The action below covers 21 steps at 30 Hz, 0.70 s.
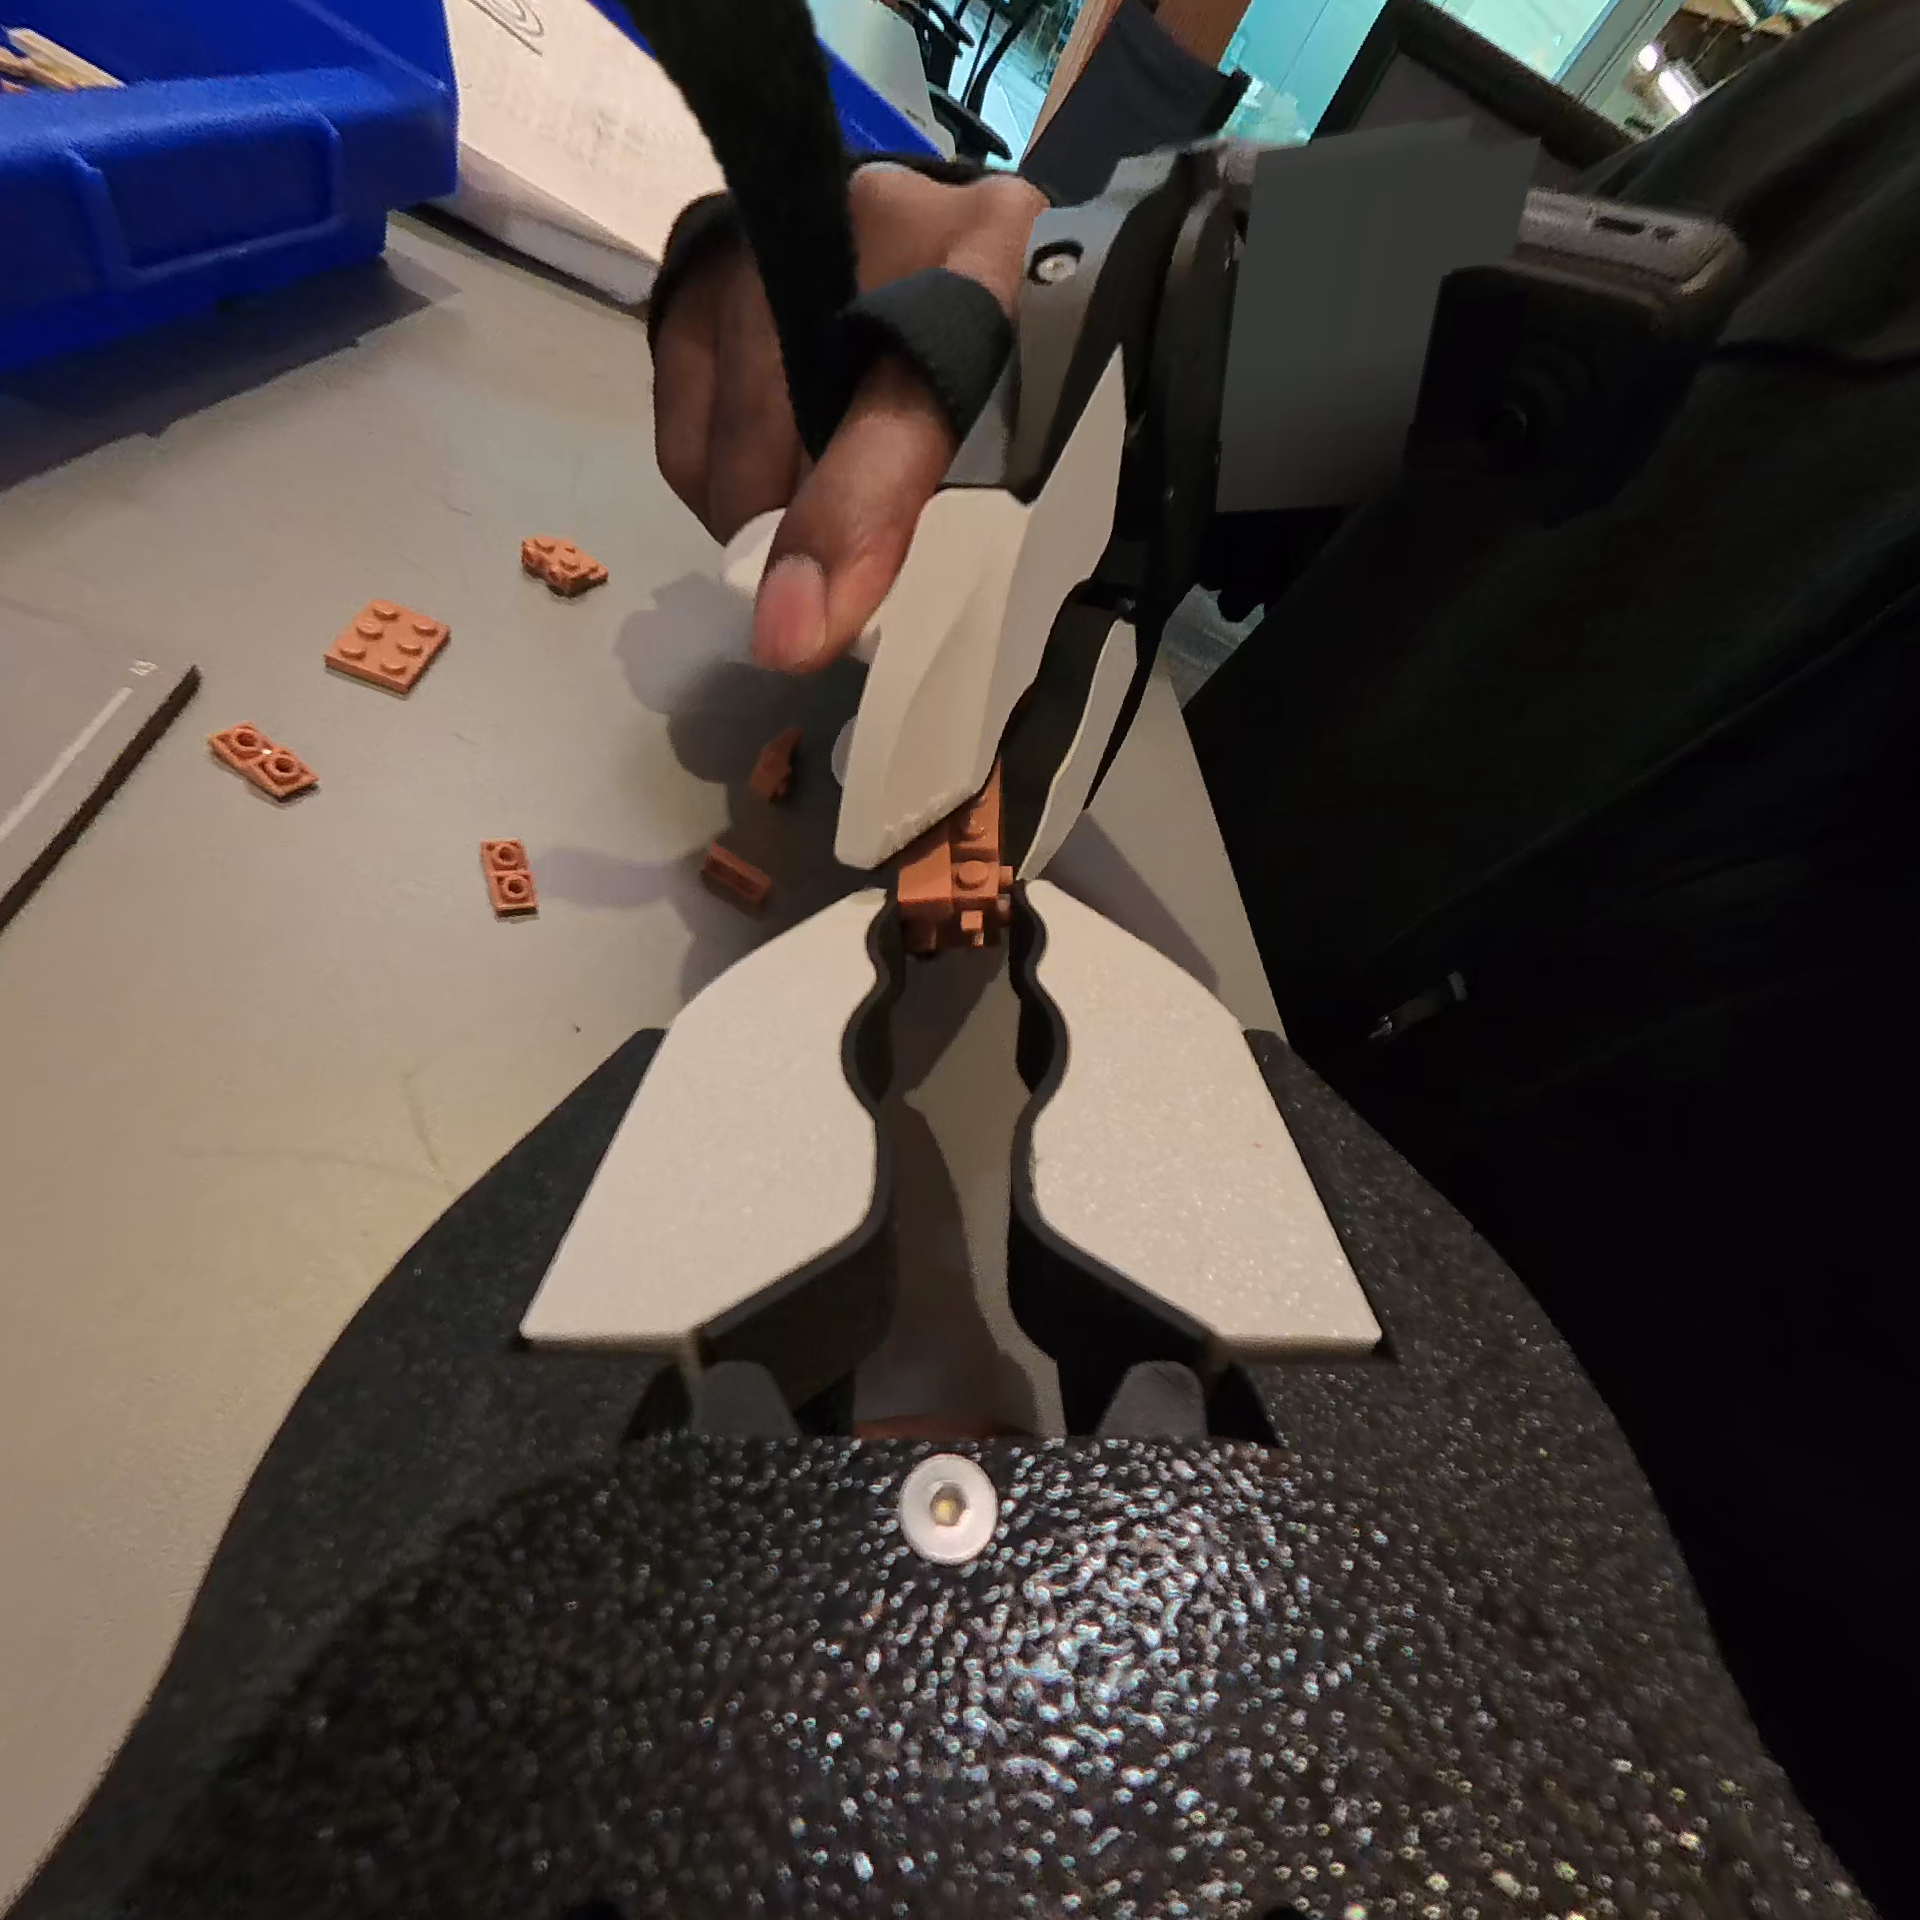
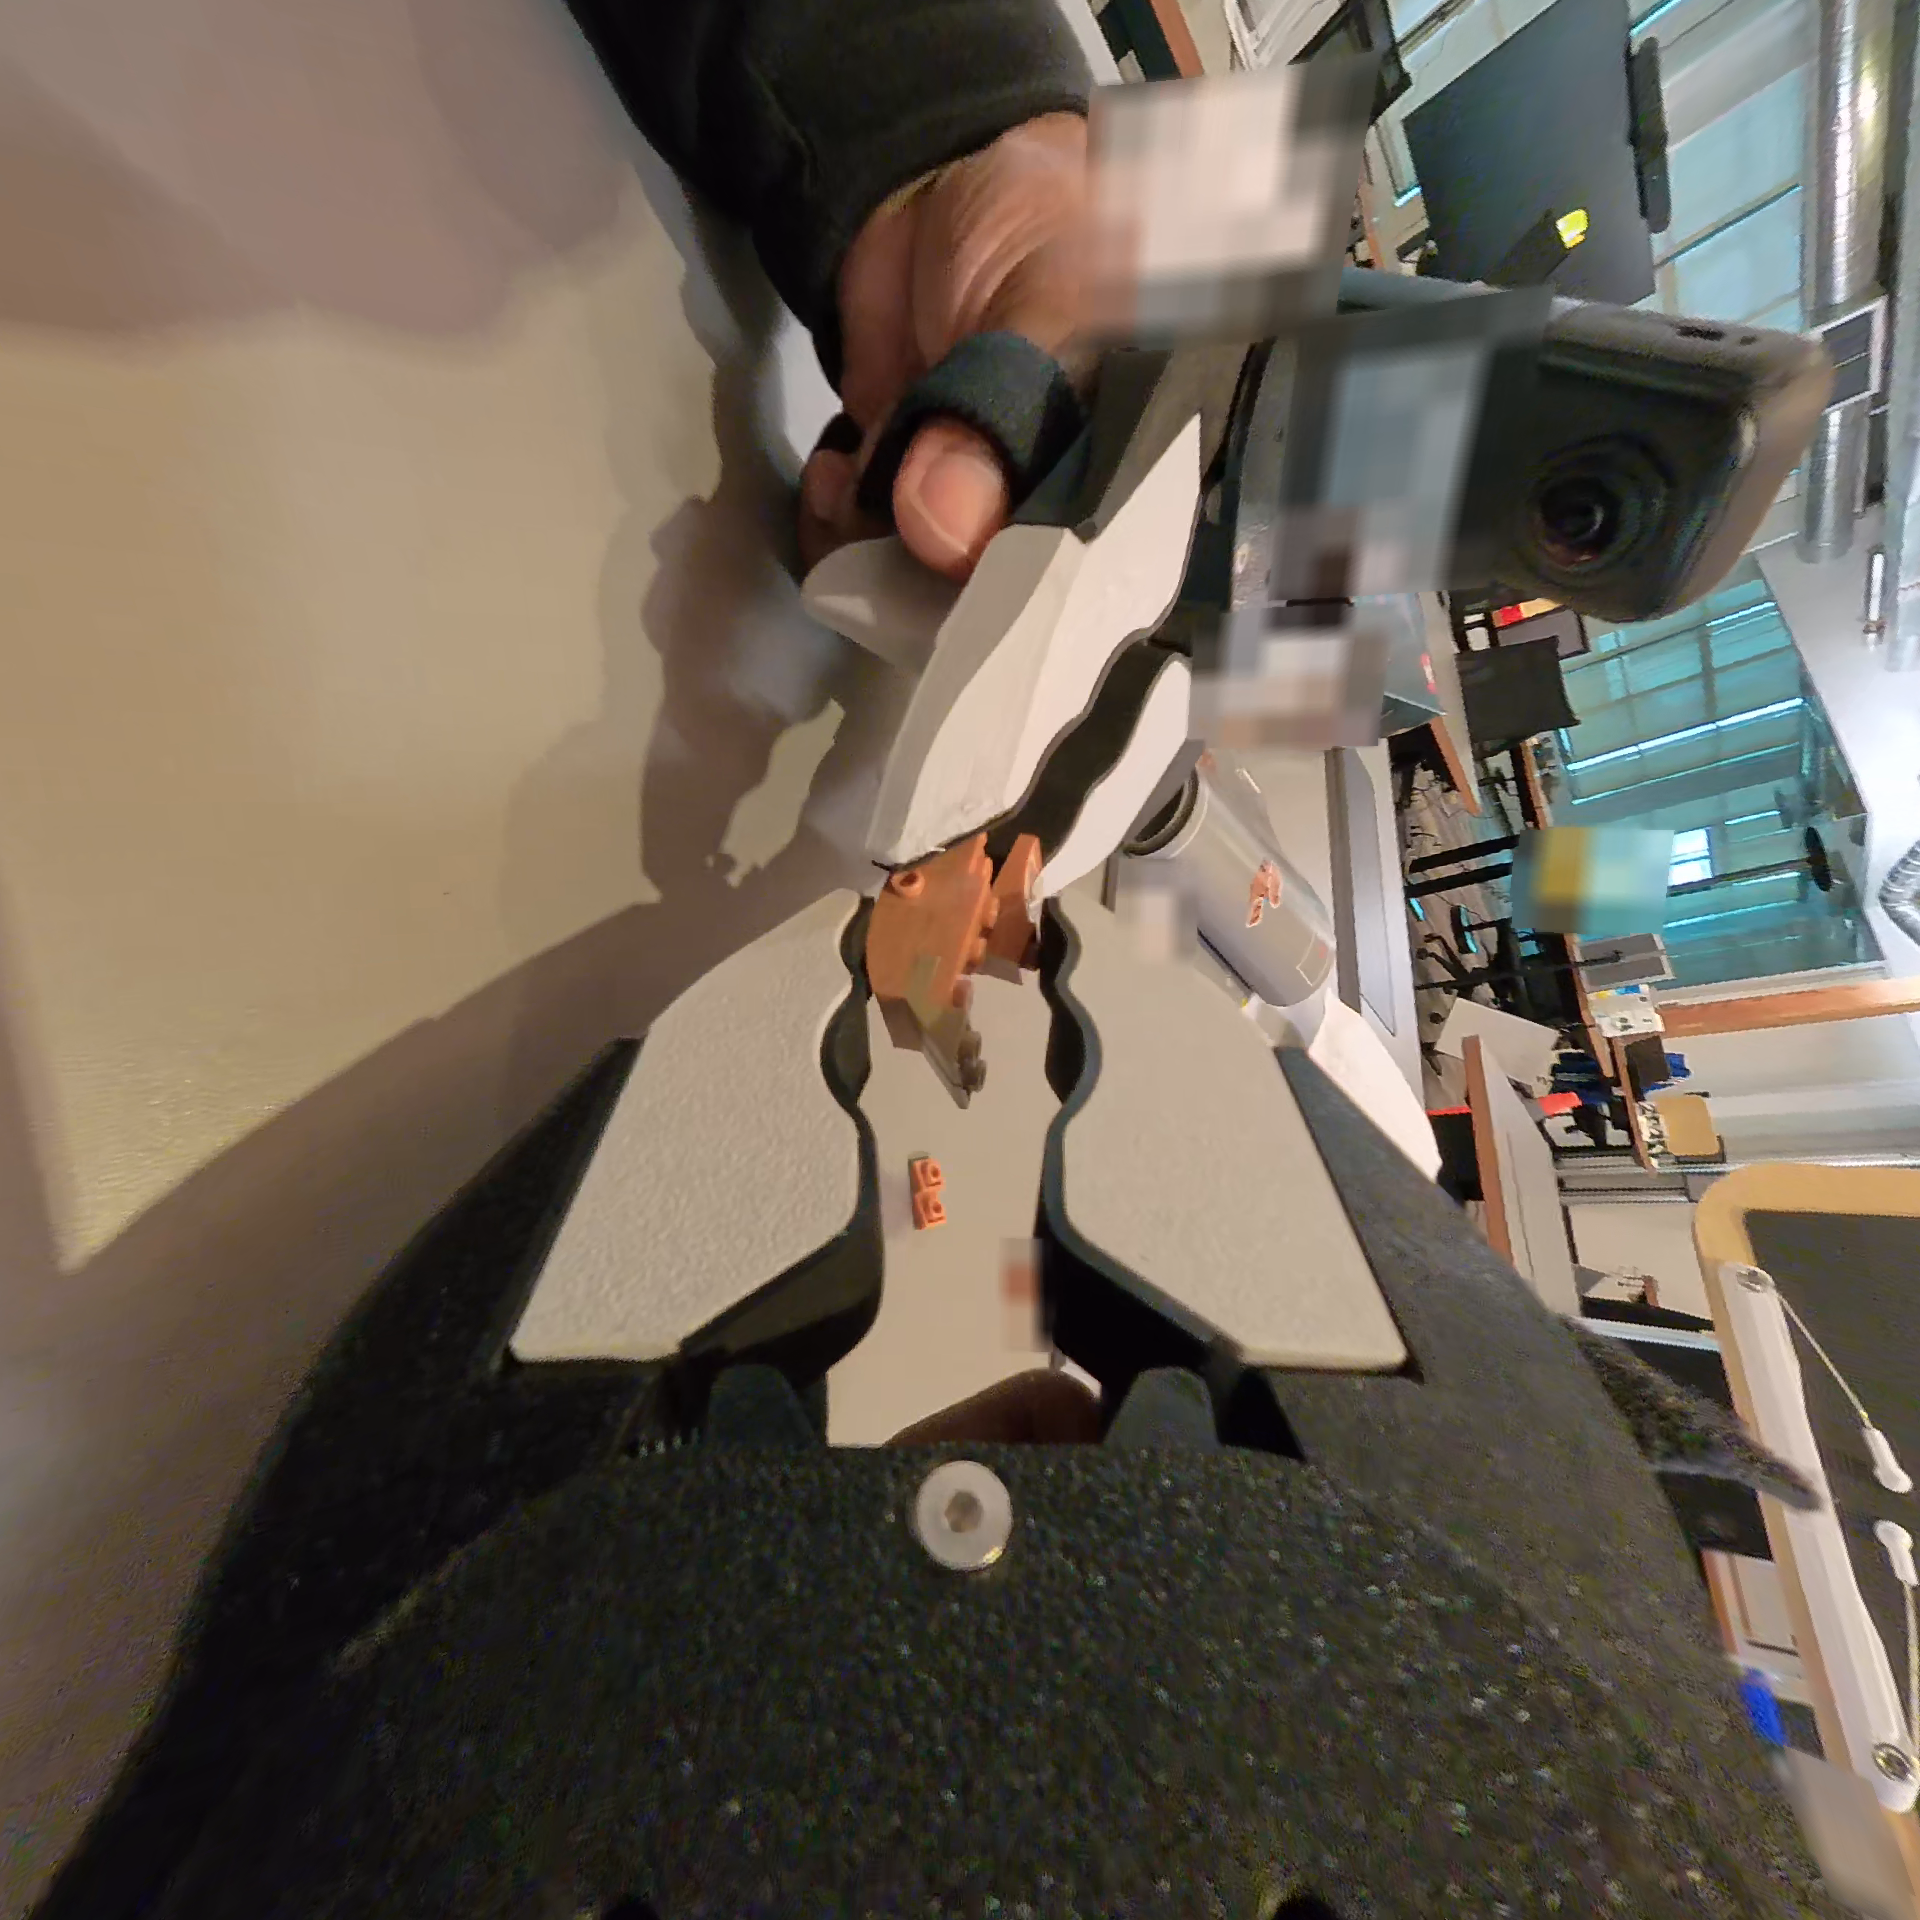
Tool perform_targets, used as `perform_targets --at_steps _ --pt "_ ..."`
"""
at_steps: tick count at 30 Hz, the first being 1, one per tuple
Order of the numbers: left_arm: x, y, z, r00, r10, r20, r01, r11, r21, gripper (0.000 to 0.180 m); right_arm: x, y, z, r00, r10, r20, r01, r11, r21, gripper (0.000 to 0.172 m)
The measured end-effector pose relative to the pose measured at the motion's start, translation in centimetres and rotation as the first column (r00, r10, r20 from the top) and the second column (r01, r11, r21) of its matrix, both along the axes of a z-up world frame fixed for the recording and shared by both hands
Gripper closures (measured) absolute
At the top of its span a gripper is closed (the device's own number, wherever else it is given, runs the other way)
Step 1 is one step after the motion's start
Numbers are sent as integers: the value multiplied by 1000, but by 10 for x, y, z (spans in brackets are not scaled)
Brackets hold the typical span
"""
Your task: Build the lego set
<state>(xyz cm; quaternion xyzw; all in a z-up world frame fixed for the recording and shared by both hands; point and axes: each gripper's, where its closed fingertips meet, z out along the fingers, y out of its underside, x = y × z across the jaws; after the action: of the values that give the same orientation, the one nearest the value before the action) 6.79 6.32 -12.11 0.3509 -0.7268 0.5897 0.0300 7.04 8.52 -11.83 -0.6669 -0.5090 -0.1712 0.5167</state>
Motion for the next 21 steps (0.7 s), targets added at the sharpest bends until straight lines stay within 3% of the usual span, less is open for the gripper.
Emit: perform_targets --at_steps 8,15,21 --pt "12 14 11 993 113 -22 -114 988 -107 153 13 10 19 995 -103 -5 102 979 178 142" --pt "16 13 24 990 138 -29 -141 962 -234 156 18 16 36 979 -201 42 170 909 380 142" --pt "19 14 32 981 188 51 -169 953 -253 160 20 17 40 977 -207 -54 212 897 388 142"
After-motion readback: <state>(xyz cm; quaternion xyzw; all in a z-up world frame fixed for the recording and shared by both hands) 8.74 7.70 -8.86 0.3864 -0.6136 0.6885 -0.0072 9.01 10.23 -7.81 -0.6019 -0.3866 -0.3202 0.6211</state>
